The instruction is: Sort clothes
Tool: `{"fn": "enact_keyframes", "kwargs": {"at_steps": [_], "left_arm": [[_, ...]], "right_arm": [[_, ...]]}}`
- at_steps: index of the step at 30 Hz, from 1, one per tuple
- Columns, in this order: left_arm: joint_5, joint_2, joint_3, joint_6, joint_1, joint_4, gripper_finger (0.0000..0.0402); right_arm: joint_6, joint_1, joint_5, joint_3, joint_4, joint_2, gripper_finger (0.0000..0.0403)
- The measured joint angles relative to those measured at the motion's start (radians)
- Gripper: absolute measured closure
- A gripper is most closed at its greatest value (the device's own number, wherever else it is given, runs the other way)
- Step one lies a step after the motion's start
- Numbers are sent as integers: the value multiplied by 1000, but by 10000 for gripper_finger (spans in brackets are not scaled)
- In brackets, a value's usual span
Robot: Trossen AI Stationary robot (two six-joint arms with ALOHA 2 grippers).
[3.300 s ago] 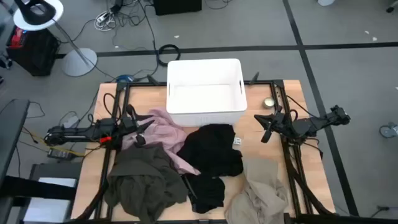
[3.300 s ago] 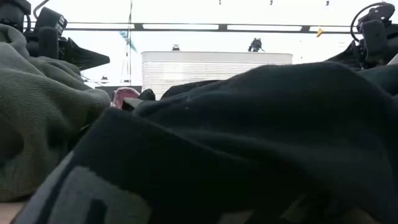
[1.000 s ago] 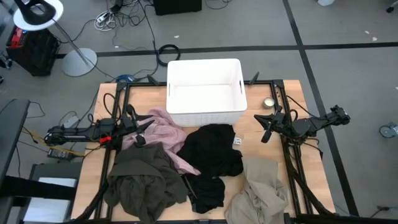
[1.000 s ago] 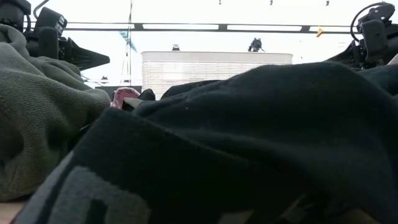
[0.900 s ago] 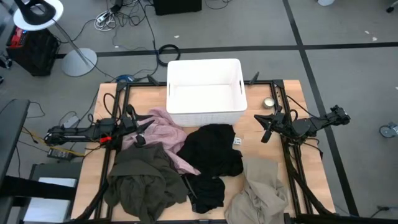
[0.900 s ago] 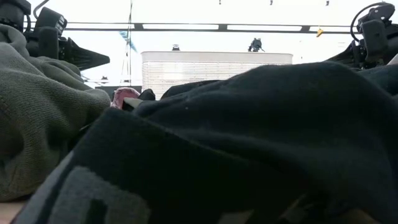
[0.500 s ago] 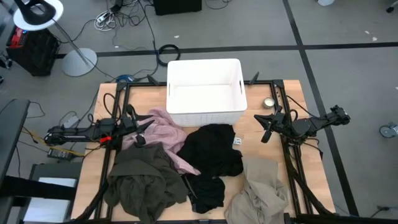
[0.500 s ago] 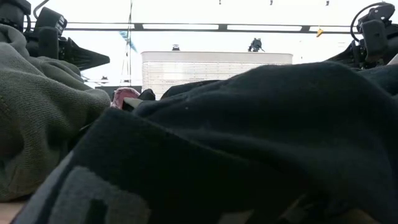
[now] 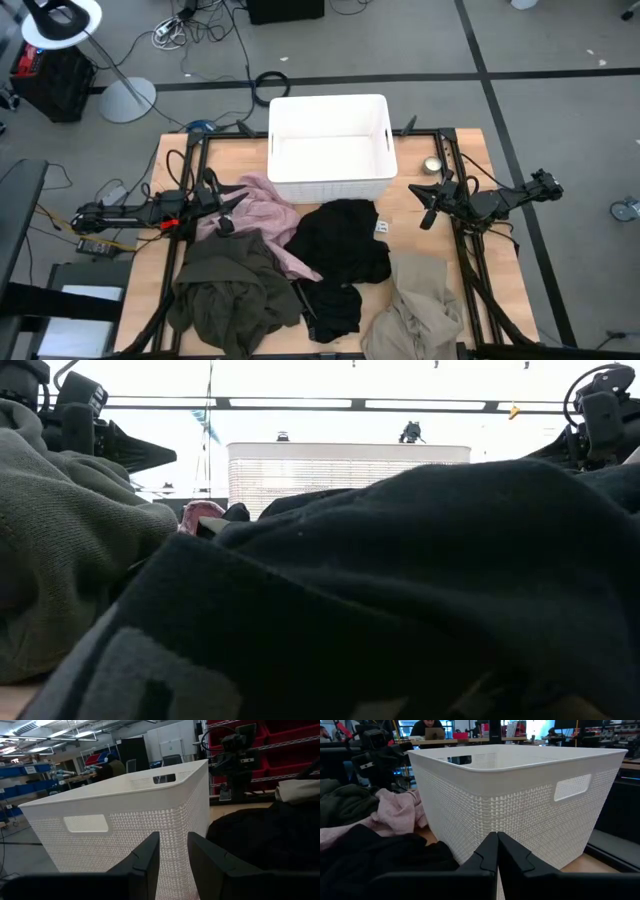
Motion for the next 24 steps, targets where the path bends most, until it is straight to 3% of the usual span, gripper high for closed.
{"fn": "enact_keyframes", "kwargs": {"at_steps": [17, 24], "left_arm": [[0, 0, 0, 0, 0, 0, 296], [0, 0, 0, 0, 0, 0, 296]], "right_arm": [[1, 0, 0, 0, 15, 0, 395], [175, -8, -22, 0, 68, 4, 395]]}}
